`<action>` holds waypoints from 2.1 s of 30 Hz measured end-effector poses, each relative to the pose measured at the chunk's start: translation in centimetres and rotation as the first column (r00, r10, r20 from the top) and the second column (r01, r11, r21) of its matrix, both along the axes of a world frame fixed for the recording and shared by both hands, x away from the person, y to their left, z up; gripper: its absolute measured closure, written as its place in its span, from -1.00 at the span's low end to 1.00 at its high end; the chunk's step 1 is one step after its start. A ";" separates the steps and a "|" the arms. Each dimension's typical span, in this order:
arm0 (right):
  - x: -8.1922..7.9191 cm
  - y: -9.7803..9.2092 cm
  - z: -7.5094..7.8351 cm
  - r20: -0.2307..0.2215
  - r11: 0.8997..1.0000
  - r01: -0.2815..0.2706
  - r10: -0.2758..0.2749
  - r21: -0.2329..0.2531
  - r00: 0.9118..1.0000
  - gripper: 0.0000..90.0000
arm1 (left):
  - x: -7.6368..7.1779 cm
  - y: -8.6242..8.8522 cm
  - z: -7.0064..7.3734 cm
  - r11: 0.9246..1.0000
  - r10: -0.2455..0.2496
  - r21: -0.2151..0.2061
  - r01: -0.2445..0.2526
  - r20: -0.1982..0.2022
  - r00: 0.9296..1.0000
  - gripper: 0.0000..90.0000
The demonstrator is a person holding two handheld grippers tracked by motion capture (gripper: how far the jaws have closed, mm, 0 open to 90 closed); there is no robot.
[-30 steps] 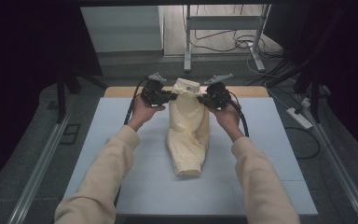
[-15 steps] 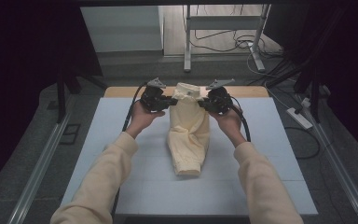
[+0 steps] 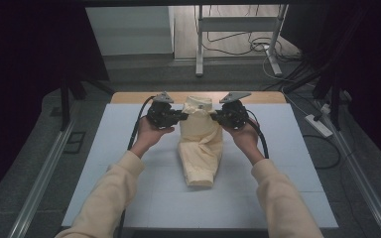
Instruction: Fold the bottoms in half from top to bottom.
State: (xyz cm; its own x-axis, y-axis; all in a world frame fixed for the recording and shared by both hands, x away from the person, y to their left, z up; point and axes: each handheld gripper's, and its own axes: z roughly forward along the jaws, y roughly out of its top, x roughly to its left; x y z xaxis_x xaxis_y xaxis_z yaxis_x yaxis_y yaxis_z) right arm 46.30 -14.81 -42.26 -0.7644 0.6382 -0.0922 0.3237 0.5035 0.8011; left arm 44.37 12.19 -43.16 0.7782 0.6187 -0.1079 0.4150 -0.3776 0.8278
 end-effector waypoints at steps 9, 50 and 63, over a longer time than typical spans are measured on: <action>-1.1 0.0 -0.7 -0.005 1.000 -0.009 0.009 0.007 1.000 0.73 | -1.2 0.2 -0.9 1.000 -0.008 -0.010 0.008 -0.007 1.000 0.74; -3.5 -0.8 -2.9 -0.056 0.999 -0.036 0.037 0.018 0.998 0.73 | -3.2 -0.1 -3.0 0.999 -0.043 0.006 0.043 -0.036 0.998 0.74; -4.4 -0.9 -4.7 -0.083 0.999 -0.047 0.049 0.016 0.995 0.72 | -4.1 -0.1 -4.6 0.998 -0.057 0.012 0.058 -0.058 0.997 0.73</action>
State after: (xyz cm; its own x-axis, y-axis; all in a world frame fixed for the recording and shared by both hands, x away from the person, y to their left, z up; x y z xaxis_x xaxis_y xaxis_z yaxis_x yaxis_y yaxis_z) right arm 41.90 -15.73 -46.91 -0.7988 0.6013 -0.0187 0.3651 0.5093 0.7793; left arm 40.30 12.05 -47.72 0.8050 0.5752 -0.1452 0.4393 -0.4135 0.7975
